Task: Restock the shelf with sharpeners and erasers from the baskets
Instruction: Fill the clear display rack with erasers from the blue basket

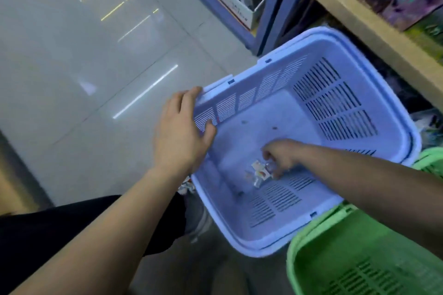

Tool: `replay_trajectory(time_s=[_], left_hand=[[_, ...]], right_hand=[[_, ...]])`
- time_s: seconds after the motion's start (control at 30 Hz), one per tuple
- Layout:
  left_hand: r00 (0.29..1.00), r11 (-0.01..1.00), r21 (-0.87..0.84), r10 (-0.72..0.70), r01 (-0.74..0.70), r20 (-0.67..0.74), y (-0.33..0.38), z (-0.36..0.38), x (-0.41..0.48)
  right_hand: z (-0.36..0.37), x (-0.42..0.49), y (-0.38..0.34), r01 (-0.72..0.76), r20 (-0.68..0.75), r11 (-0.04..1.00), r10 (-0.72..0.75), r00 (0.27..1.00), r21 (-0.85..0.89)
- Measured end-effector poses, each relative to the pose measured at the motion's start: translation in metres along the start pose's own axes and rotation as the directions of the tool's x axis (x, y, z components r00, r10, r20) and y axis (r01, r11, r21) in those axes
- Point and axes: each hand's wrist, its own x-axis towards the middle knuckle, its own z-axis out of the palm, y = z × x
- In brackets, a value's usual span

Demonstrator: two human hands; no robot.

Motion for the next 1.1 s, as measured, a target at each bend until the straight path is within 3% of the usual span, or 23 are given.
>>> replay_trajectory(time_s=[0.17, 0.37, 0.7, 0.87, 1.0, 1.1], left_hand=[[1.000, 1.000, 0.000, -0.013, 0.013, -0.014, 0.002, 0.000, -0.001], [0.999, 0.999, 0.016, -0.030, 0.030, -0.035, 0.001, 0.002, -0.001], [0.998, 0.999, 0.025, -0.038, 0.040, -0.049, 0.000, 0.004, -0.001], [0.997, 0.999, 0.024, -0.046, 0.048, -0.055, 0.001, 0.004, -0.001], [0.998, 0.998, 0.035, -0.051, 0.052, -0.049, 0.001, 0.004, -0.001], [0.998, 0.998, 0.035, -0.049, 0.051, -0.049, 0.000, 0.004, 0.000]], right_hand=[[0.009, 0.006, 0.003, 0.025, 0.024, 0.995, -0.023, 0.999, -0.099], [0.002, 0.003, 0.008, -0.019, -0.092, 0.999, 0.022, 0.996, 0.031], [0.006, -0.001, -0.007, -0.010, 0.114, 0.992, 0.025, 0.993, -0.125], [0.006, -0.001, 0.001, -0.026, 0.163, 1.000, 0.027, 0.986, -0.008], [0.009, 0.000, 0.005, -0.038, 0.077, 0.987, 0.026, 0.997, 0.155], [0.012, 0.004, -0.001, -0.036, -0.038, 0.991, 0.041, 0.998, 0.131]])
